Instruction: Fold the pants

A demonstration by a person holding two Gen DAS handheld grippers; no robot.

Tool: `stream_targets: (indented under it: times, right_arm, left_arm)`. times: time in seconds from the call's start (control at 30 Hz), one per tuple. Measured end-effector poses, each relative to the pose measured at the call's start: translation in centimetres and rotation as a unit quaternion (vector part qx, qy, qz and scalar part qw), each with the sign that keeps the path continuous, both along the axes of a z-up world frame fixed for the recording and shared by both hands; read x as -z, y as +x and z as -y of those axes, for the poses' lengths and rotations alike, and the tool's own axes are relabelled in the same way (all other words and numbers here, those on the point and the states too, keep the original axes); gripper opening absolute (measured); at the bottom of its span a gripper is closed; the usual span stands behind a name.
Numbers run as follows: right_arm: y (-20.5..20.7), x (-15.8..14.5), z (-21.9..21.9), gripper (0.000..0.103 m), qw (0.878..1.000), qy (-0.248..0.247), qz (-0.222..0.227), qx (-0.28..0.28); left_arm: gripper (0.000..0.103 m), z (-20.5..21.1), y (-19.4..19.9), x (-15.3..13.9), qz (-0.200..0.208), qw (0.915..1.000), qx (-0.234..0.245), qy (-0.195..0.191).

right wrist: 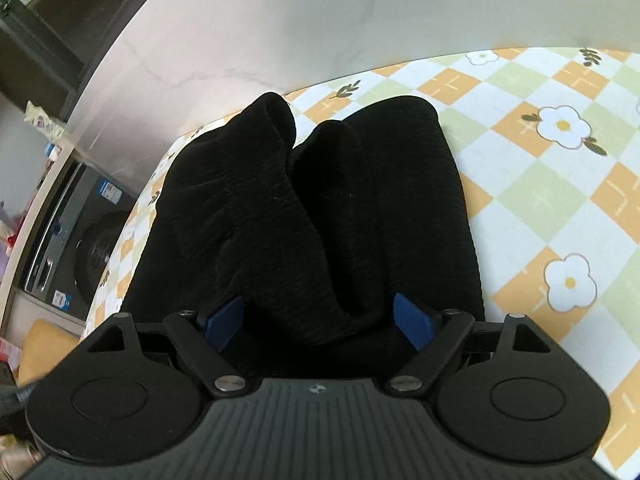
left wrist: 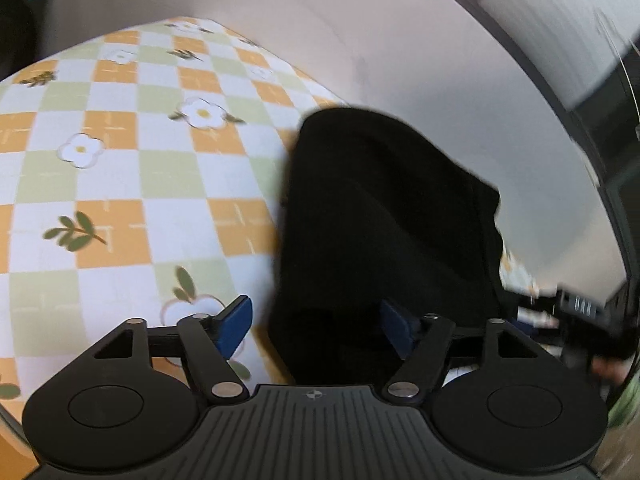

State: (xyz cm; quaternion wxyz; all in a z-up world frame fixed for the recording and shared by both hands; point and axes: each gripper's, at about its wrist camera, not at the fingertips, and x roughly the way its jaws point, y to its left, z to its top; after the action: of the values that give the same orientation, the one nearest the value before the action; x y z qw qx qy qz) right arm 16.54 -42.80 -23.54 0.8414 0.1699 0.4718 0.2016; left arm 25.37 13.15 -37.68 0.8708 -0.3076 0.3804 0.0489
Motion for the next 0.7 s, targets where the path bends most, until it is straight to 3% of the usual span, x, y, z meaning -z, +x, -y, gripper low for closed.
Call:
stream_targets:
  times: [0.1, 0.3, 0.47, 0.6, 0.7]
  right_arm:
    - [-0.5, -0.3, -0.2, 0.084, 1.0, -0.001, -0.003, 0.002]
    - [-1.5, 0.1, -1.3, 0.084, 1.0, 0.024, -0.016, -0.011]
    - [-0.2, 1.0, -1.9, 0.086, 0.998, 0.047, -0.034, 0.014]
    - [1.2, 1.0, -1.9, 0.086, 0.995, 0.074, -0.041, 0.059]
    - [2.7, 1.1, -3.2, 0.092, 0.994, 0.058, -0.043, 0.081]
  left_arm:
    - [0.075, 1.1, 0.3, 0.9, -0.011, 0.9995, 0.029, 0.013]
    - [0.075, 1.9, 1.4, 2.5, -0.047, 0.9948, 0.04, 0.081]
    - [0.075, 1.9, 1.8, 2.5, -0.053, 0.9912, 0.044, 0.113]
    - [0.075, 1.7, 1.8, 2.4, -0.054, 0.9903, 0.05, 0.118]
    - [0.076, 1.7, 1.8, 2.4, -0.056, 0.9888, 0.058, 0.126]
